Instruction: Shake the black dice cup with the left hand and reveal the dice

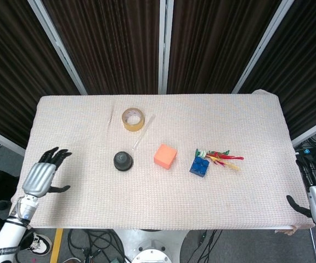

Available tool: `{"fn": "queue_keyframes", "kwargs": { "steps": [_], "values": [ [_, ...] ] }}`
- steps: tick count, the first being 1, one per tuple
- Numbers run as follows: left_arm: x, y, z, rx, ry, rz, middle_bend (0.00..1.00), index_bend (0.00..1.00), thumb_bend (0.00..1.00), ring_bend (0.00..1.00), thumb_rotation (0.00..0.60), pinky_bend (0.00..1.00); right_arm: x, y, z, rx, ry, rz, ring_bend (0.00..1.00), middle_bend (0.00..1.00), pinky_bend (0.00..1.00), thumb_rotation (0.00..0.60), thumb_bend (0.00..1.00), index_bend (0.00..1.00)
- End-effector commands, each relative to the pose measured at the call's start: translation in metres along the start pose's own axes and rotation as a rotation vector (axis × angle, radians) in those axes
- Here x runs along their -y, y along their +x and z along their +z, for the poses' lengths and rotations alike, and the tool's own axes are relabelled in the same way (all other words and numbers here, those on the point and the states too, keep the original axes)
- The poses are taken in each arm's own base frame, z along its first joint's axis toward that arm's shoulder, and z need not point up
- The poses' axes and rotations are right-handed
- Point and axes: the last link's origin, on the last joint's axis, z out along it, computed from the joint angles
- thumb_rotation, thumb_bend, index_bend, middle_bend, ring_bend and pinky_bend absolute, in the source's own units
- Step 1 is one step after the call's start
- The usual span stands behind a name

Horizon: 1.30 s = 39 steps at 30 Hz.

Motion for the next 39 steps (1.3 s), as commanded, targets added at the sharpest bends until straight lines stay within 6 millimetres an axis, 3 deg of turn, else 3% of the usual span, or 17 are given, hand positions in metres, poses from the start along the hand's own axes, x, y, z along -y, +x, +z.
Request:
{"fn": "queue_keyframes", "kwargs": {
  "steps": [1, 18, 39],
  "values": [
    [-0.007, -0.015, 0.025, 0.032, -0.04, 0.001, 0.1, 0.14, 0.0, 0.0, 0.6, 0.1, 0.0, -0.001, 0.001, 0.006, -0.005, -0.004, 0.0, 0.0, 0.0, 0.6, 0.14, 0.0],
    [-0.034, -0.055, 0.088, 0.107, -0.082, -0.079, 0.12, 0.14, 0.0, 0.0, 0.6, 0.12, -0.004, -0.005, 0.007, 0.034, -0.031, -0.019, 0.0, 0.0, 0.0, 0.6, 0.14, 0.0],
    [-0.059, -0.074, 0.131, 0.19, -0.087, -0.092, 0.12, 0.14, 0.0, 0.0, 0.6, 0.1, -0.007, -0.009, 0.009, 0.043, -0.042, -0.026, 0.0, 0.0, 0.0, 0.6, 0.14, 0.0]
  ]
}}
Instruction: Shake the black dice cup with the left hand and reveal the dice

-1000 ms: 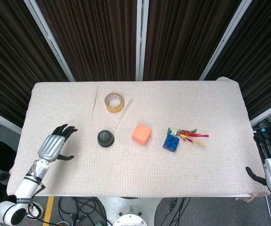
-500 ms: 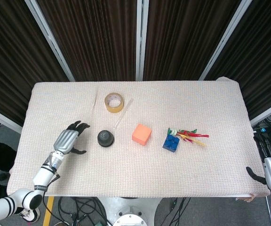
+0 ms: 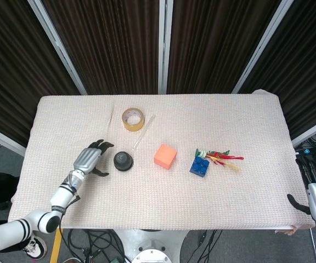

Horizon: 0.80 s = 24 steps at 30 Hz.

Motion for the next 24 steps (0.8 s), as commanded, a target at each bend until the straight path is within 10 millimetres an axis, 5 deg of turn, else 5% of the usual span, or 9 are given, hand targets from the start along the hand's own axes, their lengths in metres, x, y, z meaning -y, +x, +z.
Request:
{"fn": "queue_keyframes", "kwargs": {
  "steps": [1, 24],
  "values": [
    [-0.004, -0.002, 0.003, 0.001, -0.007, -0.003, 0.12, 0.14, 0.0, 0.0, 0.6, 0.1, -0.001, 0.0, 0.0, -0.001, -0.003, -0.002, 0.0, 0.0, 0.0, 0.6, 0.14, 0.0],
    [-0.026, -0.015, 0.027, 0.035, -0.04, 0.039, 0.18, 0.14, 0.0, 0.0, 0.6, 0.1, -0.008, -0.004, 0.001, 0.009, -0.02, 0.002, 0.0, 0.0, 0.0, 0.6, 0.14, 0.0]
  ]
}}
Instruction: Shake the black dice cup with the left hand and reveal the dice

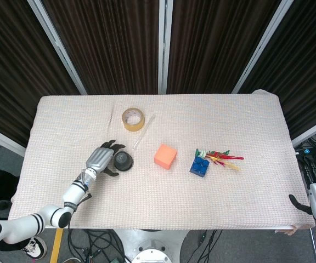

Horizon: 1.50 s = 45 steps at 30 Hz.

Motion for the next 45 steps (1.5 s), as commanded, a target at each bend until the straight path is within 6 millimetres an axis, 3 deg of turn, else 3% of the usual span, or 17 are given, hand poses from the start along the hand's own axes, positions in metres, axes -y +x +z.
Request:
{"fn": "queue_keyframes", "kwargs": {
  "steps": [1, 23, 45],
  "values": [
    [0.0, 0.0, 0.002, 0.001, 0.003, 0.006, 0.18, 0.14, 0.0, 0.0, 0.6, 0.1, -0.001, 0.0, 0.0, -0.001, -0.001, 0.001, 0.0, 0.0, 0.0, 0.6, 0.14, 0.0],
    [-0.006, -0.004, 0.015, 0.018, 0.005, 0.032, 0.19, 0.14, 0.0, 0.0, 0.6, 0.1, -0.005, 0.0, 0.002, 0.007, -0.017, 0.002, 0.0, 0.0, 0.0, 0.6, 0.14, 0.0],
    [-0.007, -0.006, 0.018, 0.028, 0.002, 0.024, 0.29, 0.14, 0.03, 0.0, 0.6, 0.1, -0.009, 0.0, 0.004, 0.012, -0.036, 0.0, 0.0, 0.0, 0.0, 0.6, 0.14, 0.0]
  ]
}}
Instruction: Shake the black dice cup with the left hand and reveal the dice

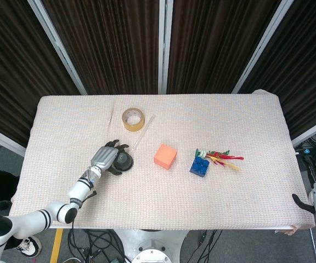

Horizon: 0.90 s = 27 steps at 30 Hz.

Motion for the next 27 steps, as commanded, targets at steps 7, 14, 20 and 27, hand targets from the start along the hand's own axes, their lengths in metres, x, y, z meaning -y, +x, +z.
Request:
{"fn": "queue_keyframes", "kwargs": {
  "steps": [7, 14, 20, 27],
  "values": [
    [-0.0013, 0.0013, 0.0023, -0.009, -0.002, -0.004, 0.33, 0.14, 0.1, 0.0, 0.6, 0.1, -0.001, -0.001, 0.0005, 0.005, -0.007, -0.001, 0.0, 0.0, 0.0, 0.6, 0.14, 0.0],
    [-0.0008, 0.0002, 0.0026, -0.011, 0.001, -0.009, 0.36, 0.15, 0.14, 0.01, 0.6, 0.1, -0.0026, -0.0011, 0.0006, 0.004, -0.012, 0.0, 0.0, 0.0, 0.0, 0.6, 0.14, 0.0],
    [0.0005, 0.0026, 0.0026, -0.023, 0.005, -0.015, 0.38, 0.16, 0.17, 0.02, 0.6, 0.1, -0.0035, -0.0014, 0.0004, 0.005, -0.014, 0.0, 0.0, 0.0, 0.0, 0.6, 0.14, 0.0],
    [0.0023, 0.0085, 0.0, -0.043, 0.004, -0.017, 0.42, 0.19, 0.21, 0.05, 0.6, 0.1, -0.0041, -0.0022, 0.0009, 0.007, -0.017, -0.001, 0.0, 0.0, 0.0, 0.6, 0.14, 0.0]
  ]
}}
